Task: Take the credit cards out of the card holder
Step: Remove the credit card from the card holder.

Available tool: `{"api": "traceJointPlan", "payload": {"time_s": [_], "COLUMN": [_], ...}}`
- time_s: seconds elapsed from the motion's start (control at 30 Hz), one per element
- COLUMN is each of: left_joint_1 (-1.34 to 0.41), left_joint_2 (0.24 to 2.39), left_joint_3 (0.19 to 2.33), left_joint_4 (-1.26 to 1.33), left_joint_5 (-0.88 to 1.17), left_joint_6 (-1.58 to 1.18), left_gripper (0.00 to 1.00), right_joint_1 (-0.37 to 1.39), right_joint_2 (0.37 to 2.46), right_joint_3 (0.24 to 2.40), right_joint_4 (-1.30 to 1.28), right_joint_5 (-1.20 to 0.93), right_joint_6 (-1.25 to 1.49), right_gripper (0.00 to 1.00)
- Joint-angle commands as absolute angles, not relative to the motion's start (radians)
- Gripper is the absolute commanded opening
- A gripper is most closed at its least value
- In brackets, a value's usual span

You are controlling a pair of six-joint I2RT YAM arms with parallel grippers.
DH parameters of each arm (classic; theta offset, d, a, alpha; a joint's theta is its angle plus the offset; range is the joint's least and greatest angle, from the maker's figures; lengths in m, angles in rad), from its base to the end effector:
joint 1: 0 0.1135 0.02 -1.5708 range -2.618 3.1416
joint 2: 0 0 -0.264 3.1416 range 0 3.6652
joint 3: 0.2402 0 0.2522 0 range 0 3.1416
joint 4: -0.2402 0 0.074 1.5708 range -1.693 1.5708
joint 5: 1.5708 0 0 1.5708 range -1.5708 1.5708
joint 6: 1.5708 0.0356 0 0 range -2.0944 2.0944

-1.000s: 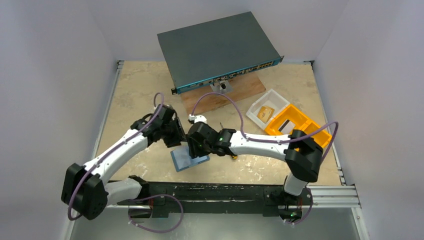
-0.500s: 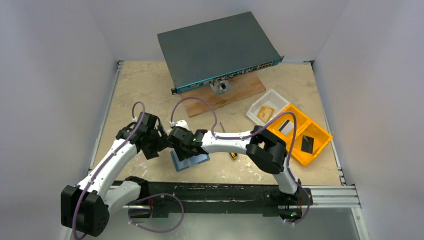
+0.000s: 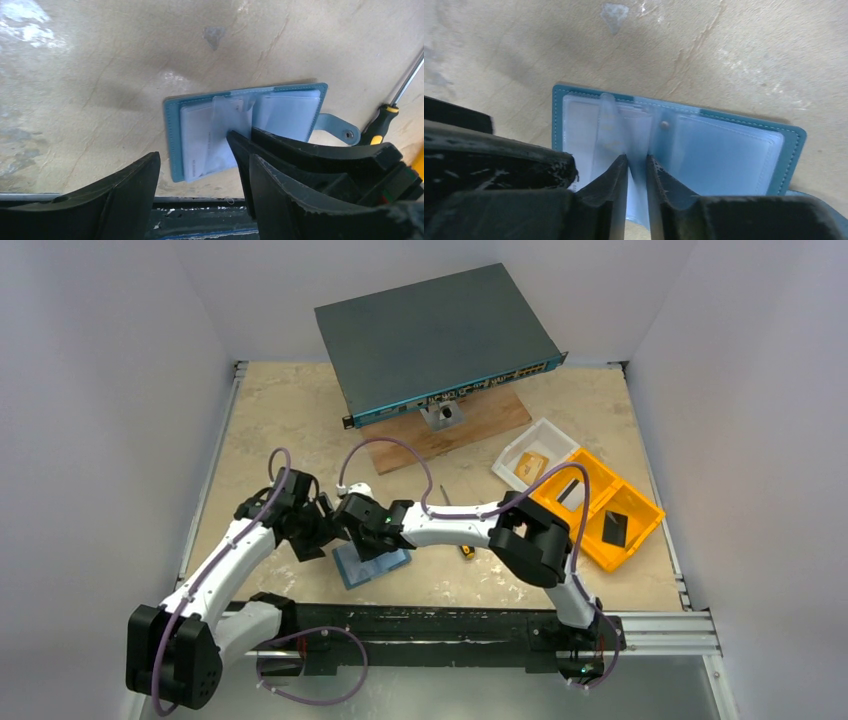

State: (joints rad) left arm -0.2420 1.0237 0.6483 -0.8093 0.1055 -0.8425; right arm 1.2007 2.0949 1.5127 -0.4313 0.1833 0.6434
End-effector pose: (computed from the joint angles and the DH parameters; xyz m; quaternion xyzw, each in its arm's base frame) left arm 0.1678 -0.0453 0.2036 -0.2802 0.9392 -0.1432 0.1374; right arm 0.1679 0.4147 0.1650 -0.2391 0.9274 0.1651 0.2356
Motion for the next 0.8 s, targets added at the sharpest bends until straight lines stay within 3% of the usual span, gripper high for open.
{"api": "traceJointPlan", "payload": {"time_s": [0.0, 0.17, 0.33, 0.47, 0.77], "left_joint_1": [-0.236, -0.236, -0.239, -0.240, -0.279], "left_joint_2": [1.041, 1.051, 1.083, 1.110, 1.185], "left_joint_3": [0.616, 0.586, 0.565, 0.543, 0.527], "left_joint_4": [-0.732, -0.683, -0.636, -0.602, -0.532], "left_joint_5": [0.192, 0.250, 0.295, 0.301, 0.302], "left_joint_6": [-0.803, -0.788, -0.779, -0.783, -0.798], "left_gripper": [0.63, 0.53, 0.35, 0.28, 0.29], "right_joint_1": [1.161, 1.099, 1.044, 1.016, 0.983], "right_joint_2": [2.059, 2.020, 2.002, 1.995, 1.997], "right_joint_3": [1.399, 1.275, 1.169, 1.118, 1.060], "right_joint_4": [-0.331, -0.175, -0.023, 0.055, 0.144], "right_joint_5": [0.026, -0.131, -0.272, -0.329, -0.391], "right_joint_6": [0.705, 0.749, 0.809, 0.844, 0.885], "right_gripper": [0.13, 0.08, 0.06, 0.06, 0.05]}}
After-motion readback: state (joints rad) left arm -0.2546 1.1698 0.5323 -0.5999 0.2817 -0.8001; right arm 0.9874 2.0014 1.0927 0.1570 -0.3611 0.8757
